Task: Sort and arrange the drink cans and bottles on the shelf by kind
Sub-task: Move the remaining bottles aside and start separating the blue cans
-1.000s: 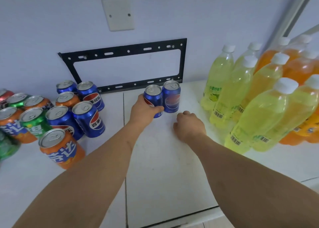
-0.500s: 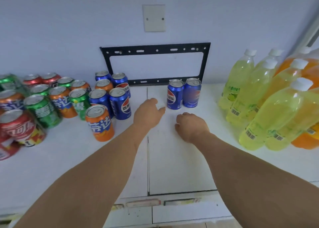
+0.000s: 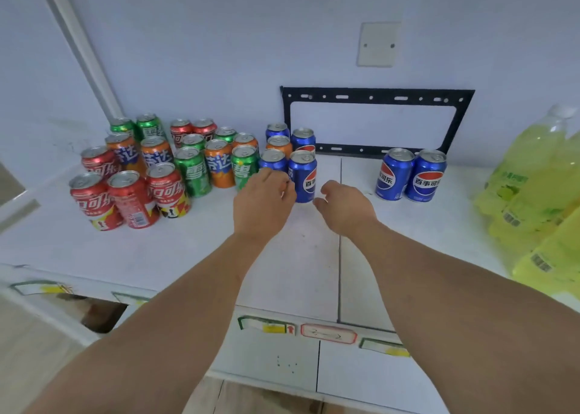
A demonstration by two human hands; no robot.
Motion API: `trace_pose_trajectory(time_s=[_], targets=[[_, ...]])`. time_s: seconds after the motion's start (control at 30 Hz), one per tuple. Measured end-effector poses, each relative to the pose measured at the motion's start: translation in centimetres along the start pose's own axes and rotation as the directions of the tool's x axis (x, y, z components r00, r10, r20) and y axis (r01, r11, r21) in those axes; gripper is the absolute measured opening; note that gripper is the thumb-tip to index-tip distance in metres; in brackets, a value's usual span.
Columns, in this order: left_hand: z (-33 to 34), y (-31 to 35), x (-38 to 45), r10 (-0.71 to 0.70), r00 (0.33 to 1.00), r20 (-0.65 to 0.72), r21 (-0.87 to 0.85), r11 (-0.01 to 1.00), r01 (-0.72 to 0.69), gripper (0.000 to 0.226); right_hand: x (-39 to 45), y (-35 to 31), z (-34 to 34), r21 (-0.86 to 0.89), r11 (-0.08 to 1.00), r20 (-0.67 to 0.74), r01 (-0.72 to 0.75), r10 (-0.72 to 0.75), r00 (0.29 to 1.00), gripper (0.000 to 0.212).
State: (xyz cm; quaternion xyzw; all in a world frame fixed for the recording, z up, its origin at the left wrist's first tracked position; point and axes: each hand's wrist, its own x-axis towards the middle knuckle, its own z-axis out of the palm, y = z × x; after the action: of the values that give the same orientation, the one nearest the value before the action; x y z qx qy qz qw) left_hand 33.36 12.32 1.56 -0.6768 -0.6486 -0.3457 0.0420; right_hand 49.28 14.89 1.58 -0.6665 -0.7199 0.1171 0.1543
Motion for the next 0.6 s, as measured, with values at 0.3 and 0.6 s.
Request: trace_pose_trajectory(time_s=[0.3,0.6], targets=[[0.7,-4.8,10.6,-0.068,0.98,0.186,-0.109,0.99,0.09,0.046,5.7,-3.4,0.9,0.407,0.9,-0.049,-0.156,0.192,0.98,0.052],[2.8,-6.2,15.1,0.001,0.773,0.635,0.169,0.976,-0.139,0.069,8.9,-3.2,2.9,0.538,0.803,0.075,-0.256,0.256,0.964,0.064]])
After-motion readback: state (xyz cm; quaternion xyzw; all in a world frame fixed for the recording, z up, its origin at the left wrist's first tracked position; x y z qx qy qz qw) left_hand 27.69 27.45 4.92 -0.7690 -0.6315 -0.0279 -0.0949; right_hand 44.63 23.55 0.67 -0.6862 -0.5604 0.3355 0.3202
